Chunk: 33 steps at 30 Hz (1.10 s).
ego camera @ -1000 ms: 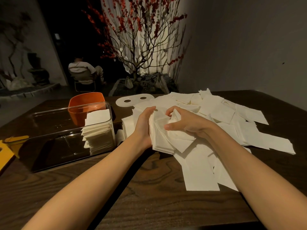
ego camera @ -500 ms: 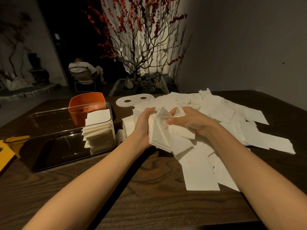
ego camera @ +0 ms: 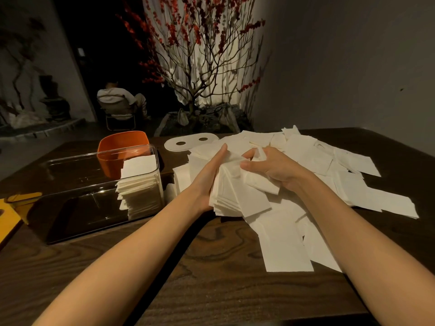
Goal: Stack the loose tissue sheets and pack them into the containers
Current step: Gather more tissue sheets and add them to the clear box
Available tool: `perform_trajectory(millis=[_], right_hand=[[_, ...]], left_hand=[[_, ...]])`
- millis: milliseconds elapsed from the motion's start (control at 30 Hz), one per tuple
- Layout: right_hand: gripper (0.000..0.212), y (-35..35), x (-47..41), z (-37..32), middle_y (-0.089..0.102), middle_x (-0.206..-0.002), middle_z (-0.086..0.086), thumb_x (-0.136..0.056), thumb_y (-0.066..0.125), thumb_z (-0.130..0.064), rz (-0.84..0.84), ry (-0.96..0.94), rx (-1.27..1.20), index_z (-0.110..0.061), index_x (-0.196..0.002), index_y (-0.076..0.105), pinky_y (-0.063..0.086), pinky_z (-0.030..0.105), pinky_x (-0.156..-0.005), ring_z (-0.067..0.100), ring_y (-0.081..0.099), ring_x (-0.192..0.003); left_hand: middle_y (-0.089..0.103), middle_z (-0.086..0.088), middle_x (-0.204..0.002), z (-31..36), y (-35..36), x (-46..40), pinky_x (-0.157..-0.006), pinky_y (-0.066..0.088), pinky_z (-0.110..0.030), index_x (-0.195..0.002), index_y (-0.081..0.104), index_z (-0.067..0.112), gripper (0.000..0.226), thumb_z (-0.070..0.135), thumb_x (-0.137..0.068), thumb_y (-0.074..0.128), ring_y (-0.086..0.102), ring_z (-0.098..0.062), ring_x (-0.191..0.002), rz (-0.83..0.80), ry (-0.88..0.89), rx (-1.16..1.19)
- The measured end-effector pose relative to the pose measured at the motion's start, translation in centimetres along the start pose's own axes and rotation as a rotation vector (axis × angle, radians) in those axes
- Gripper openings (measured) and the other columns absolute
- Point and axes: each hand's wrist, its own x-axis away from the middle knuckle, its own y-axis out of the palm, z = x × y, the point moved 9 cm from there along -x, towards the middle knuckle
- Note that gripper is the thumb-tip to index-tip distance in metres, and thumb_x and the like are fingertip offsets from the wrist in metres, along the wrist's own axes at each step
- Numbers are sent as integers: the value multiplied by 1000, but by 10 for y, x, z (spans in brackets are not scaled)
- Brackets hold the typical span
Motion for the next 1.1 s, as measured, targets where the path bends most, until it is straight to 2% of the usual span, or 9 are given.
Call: perform_trajectory(millis=[167, 267, 400, 500, 633, 800, 900, 967, 1100], right_hand=[[6, -6, -2, 3, 57, -92, -10, -90, 63, -34, 67, 6, 10, -34, -89, 57, 48, 27, -79, 11, 54, -87], [8, -7, -5, 6, 55, -90, -12, -89, 64, -34, 91, 21, 35, -32, -89, 57, 44, 23, -69, 9, 52, -84], [21, -8, -6, 13, 57, -101, -5, -87, 66, -37, 108, 90, 63, -23, -100, 57, 43, 26, -71, 14, 53, -91], [38, -3, -5, 23, 58, -111, 0, -85, 66, -43, 36, 188, 80, -21, -113, 53, 49, 29, -78, 18, 56, -96], [63, -3, -2, 29, 54, -121, 4, -83, 69, -42, 24, 250, 96, -16, -134, 44, 48, 29, -77, 19, 53, -100], [58, -17, -5, 30, 61, -116, 3, -79, 72, -44, 119, 244, -80, -19, -127, 50, 49, 42, -93, 24, 57, -102], [42, -15, -3, 29, 64, -102, -1, -80, 72, -40, 126, 252, -272, -23, -112, 52, 52, 35, -82, 20, 61, -92], [38, -10, -3, 28, 63, -100, -1, -81, 71, -41, 126, 253, -279, -25, -107, 49, 52, 33, -78, 18, 60, -89], [48, -2, -8, 26, 61, -99, -1, -83, 69, -46, 171, 212, -175, -21, -118, 47, 48, 28, -66, 15, 58, -84]], left_hand=[[61, -11, -130, 1, -1, 2, -95, 48, -42, -132, 58, 24, 61, 56, -79, 60, 60, -28, -115, 47, 11, -73], [53, -12, -139, 1, -7, 0, -108, 38, -45, -138, 50, 24, 78, 48, -70, 78, 51, -30, -128, 93, 2, -61], [63, -14, -126, 3, -15, 0, -102, 43, -43, -126, 55, 17, 60, 41, -74, 71, 59, -30, -116, 162, 20, 20], [70, -18, -106, 6, -16, 2, -84, 51, -44, -122, 55, 18, 53, 39, -75, 68, 69, -32, -94, 216, 54, 26], [67, -19, -110, 8, -21, 6, -75, 52, -46, -122, 53, 21, 47, 41, -83, 67, 64, -35, -98, 309, 82, 49], [71, -17, -103, 7, -19, 8, -86, 48, -53, -113, 61, 18, 34, 38, -84, 66, 63, -37, -103, 305, 85, 72], [72, -16, -101, 7, -17, 8, -82, 49, -51, -116, 61, 20, 38, 40, -84, 66, 63, -36, -101, 308, 86, 77], [73, -16, -98, 5, -13, 9, -80, 50, -50, -116, 61, 19, 42, 44, -83, 65, 64, -35, -99, 297, 74, 77], [74, -15, -87, 2, -4, 10, -75, 50, -45, -99, 67, 13, 28, 39, -88, 62, 71, -31, -81, 274, 72, -7]])
